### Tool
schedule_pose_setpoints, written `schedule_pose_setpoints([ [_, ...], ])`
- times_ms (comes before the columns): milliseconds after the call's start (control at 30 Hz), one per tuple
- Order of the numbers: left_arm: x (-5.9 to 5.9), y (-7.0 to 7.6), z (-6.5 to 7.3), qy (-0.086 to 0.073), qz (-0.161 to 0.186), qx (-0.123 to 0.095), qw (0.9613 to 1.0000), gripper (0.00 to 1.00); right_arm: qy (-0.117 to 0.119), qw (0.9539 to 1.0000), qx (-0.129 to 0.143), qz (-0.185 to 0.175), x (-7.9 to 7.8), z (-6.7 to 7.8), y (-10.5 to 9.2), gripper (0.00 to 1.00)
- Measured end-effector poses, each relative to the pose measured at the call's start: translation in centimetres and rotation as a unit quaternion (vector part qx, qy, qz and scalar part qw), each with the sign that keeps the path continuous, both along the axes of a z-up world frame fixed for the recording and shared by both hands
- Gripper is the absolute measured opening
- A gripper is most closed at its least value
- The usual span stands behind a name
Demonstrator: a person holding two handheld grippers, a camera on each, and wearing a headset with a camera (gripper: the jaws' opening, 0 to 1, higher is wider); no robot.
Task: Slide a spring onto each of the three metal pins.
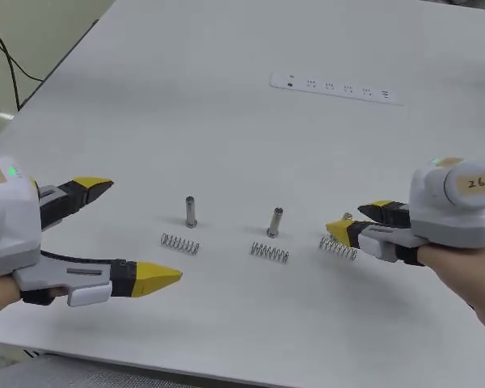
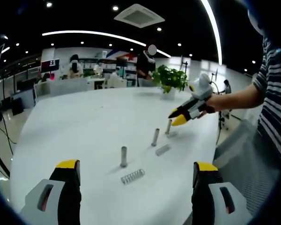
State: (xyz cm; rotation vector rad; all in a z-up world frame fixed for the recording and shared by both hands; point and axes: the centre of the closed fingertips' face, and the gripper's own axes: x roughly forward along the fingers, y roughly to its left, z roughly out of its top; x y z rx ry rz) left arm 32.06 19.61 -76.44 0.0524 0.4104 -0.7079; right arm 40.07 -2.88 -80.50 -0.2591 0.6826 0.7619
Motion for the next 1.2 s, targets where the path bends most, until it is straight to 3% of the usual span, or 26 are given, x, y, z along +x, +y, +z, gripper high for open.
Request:
schedule_pose_setpoints([
  [167,0.0,0.0,0.0,0.000,0.000,0.000,1.0000,0.98,-0.007,0.9997,-0.008,0.021,-0.3,0.2,0.1,0.38],
  [433,0.0,0.2,-0.1,0.002,-0.001,0.001,1.0000,0.98,-0.014,0.9959,-0.052,0.072,-1.1,-0.5,-0.3,0.39],
  [667,0.0,0.2,-0.1,0.002,0.000,0.001,1.0000,0.98,-0.001,0.9907,-0.078,0.112,-2.2,-1.4,-0.7,0.37],
  [900,0.0,0.2,-0.1,0.001,0.001,0.001,1.0000,0.98,0.013,0.9827,-0.108,0.150,-3.0,-2.6,-0.9,0.33],
  [1200,-0.1,0.4,0.0,0.002,0.003,0.001,1.0000,0.98,0.019,0.9748,-0.135,0.176,-3.1,-3.4,-0.9,0.29],
])
